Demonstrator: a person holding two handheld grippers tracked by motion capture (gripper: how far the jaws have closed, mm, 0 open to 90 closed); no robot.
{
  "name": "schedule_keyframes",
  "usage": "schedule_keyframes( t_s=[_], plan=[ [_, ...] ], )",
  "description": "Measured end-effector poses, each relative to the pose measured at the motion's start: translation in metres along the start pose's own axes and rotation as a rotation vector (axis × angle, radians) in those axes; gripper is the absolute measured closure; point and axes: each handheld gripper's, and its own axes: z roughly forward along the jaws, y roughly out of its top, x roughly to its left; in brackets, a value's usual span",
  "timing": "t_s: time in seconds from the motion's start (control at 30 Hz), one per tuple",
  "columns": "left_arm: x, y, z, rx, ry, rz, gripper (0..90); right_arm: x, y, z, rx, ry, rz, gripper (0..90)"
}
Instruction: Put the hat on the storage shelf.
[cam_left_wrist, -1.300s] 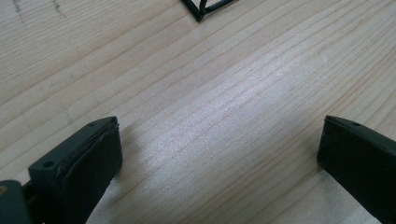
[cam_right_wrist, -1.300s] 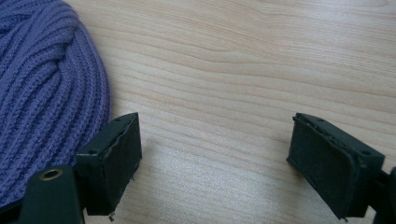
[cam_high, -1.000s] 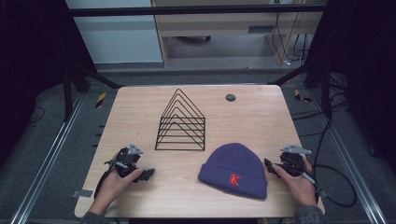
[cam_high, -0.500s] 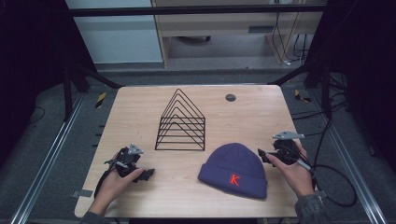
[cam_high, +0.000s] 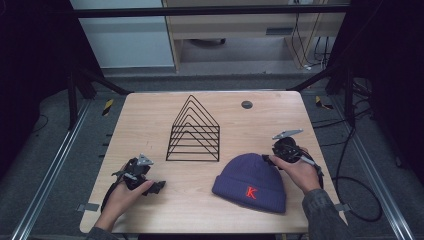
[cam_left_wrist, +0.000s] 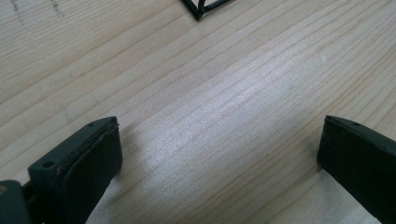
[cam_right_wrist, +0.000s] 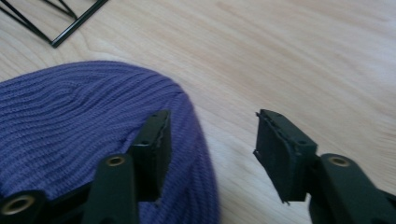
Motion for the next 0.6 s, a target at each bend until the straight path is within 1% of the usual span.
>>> schedule_keyframes(
  t_s=[0.1,0.13,0.17,0.2,0.3,0.47,0.53,0.6],
  plan=[
    [0.0,0.0,0.0,-0.003,0.0,-0.002,0.0,0.004,0.003,0.009,0.014,0.015,-0.003,49.4],
    [0.0,0.0,0.0,-0.003,0.0,-0.003,0.0,0.005,0.003,0.011,0.02,0.024,0.002,49.6],
    [0.0,0.0,0.0,-0.003,0.0,-0.003,0.0,0.007,0.004,0.016,0.038,0.024,0.005,50.2],
    [0.0,0.0,0.0,-0.003,0.0,-0.003,0.0,0.007,0.004,0.016,0.038,0.024,0.005,50.2],
    [0.0,0.0,0.0,-0.003,0.0,-0.003,0.0,0.008,0.005,0.023,0.065,0.025,0.016,50.5],
    [-0.001,0.0,0.0,-0.004,0.0,-0.002,0.0,0.011,0.004,0.032,0.092,0.034,0.012,52.3],
    [-0.001,0.0,0.0,-0.005,0.001,-0.003,0.0,0.012,0.004,0.033,0.094,0.036,0.019,55.4],
    [-0.001,0.0,0.0,-0.005,0.0,-0.003,0.0,0.012,0.004,0.033,0.101,0.044,0.007,59.9]
  ],
)
